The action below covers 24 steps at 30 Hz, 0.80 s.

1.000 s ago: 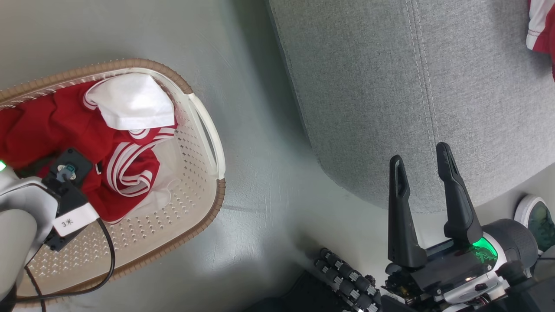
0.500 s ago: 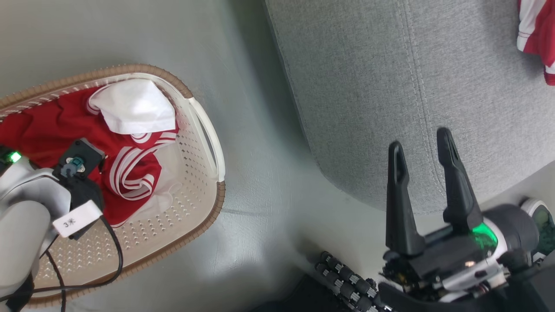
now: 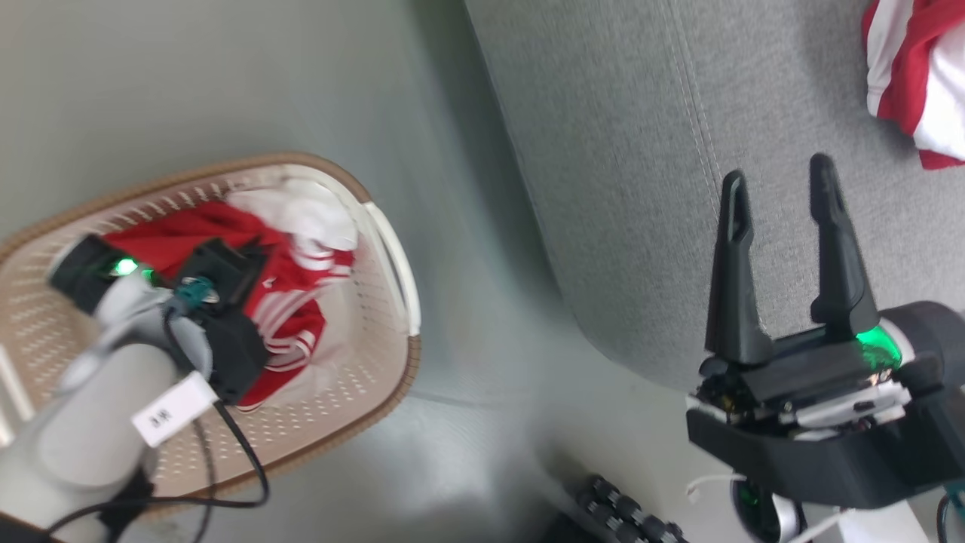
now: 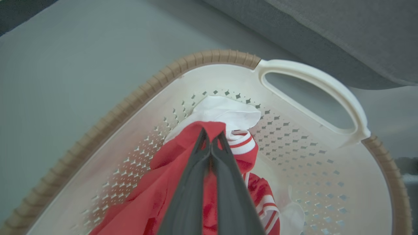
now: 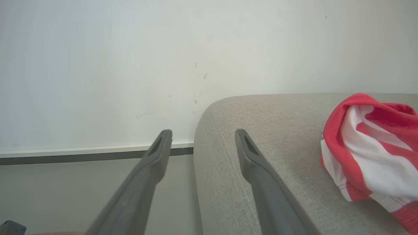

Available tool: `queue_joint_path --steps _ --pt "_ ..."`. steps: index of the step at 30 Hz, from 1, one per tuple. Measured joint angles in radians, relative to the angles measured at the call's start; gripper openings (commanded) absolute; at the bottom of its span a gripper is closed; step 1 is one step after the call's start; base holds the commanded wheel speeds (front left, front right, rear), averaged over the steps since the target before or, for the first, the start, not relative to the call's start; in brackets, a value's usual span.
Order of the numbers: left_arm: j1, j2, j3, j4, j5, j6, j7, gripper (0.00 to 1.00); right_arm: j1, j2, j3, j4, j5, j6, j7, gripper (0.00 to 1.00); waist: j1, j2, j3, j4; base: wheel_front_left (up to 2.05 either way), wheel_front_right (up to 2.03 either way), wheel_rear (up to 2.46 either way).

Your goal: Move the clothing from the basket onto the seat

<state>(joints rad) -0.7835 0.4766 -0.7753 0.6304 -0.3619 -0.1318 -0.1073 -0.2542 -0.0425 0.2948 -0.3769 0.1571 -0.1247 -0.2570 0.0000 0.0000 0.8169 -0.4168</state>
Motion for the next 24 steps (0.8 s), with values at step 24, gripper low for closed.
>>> queue_joint_path --steps 24 --pt "0.072 -0.073 -0.042 -0.169 -0.231 0.0 -0.137 0.0 -0.056 -0.004 -0.062 0.232 0.018 -0.003 0.0 1.0 -0.0001 -0.0001 -0.299 0.198 0.0 0.0 0.0"
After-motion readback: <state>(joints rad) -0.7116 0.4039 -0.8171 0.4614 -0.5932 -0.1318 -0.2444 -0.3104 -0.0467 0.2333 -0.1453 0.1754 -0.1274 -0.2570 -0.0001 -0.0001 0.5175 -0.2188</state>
